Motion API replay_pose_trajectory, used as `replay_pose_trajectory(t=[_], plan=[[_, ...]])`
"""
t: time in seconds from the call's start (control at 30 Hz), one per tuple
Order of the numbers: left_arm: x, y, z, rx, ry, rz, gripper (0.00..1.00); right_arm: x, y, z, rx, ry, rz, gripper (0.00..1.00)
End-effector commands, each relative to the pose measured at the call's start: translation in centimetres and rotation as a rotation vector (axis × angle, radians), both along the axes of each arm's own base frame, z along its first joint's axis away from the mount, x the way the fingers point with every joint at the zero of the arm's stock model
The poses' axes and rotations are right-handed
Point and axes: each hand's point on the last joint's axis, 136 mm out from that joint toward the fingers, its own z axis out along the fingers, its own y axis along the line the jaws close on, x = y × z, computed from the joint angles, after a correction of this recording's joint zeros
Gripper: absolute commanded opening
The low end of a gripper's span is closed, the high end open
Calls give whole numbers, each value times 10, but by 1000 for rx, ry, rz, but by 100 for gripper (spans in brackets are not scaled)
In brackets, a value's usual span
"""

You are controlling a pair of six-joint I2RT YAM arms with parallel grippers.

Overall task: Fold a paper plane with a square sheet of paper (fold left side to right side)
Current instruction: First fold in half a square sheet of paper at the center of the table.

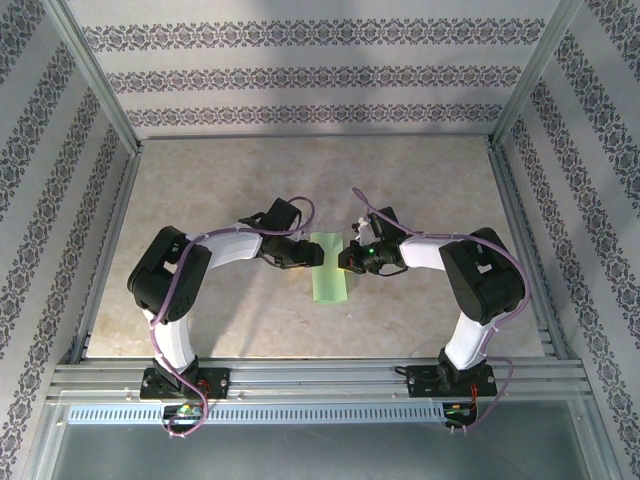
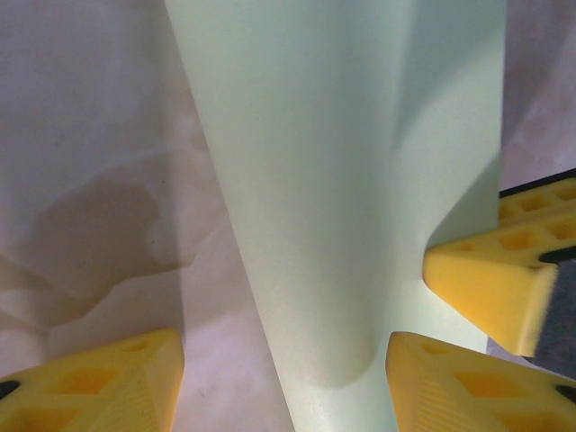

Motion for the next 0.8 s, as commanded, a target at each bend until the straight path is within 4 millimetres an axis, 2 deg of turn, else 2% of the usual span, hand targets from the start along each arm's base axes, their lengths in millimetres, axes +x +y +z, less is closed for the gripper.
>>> replay_pose_trajectory(t=[0.0,0.2,0.47,0.6,0.77], plan=[[1,-6,-2,16,12,2,61,2,4,1,-13,-19,21,5],[2,-10,-8,22,26,31,57,0,5,1,-12,-17,25,8],[-1,-2,-22,116,51,60,49,0,4,6,-18,-29,26,19],[-4,-3,-27,137,62,52,47,-1,-5,11,-53,-39,17,27],[-6,-4,-33,170,80,32,46,0,-28,21,-109,-68,-22,36]])
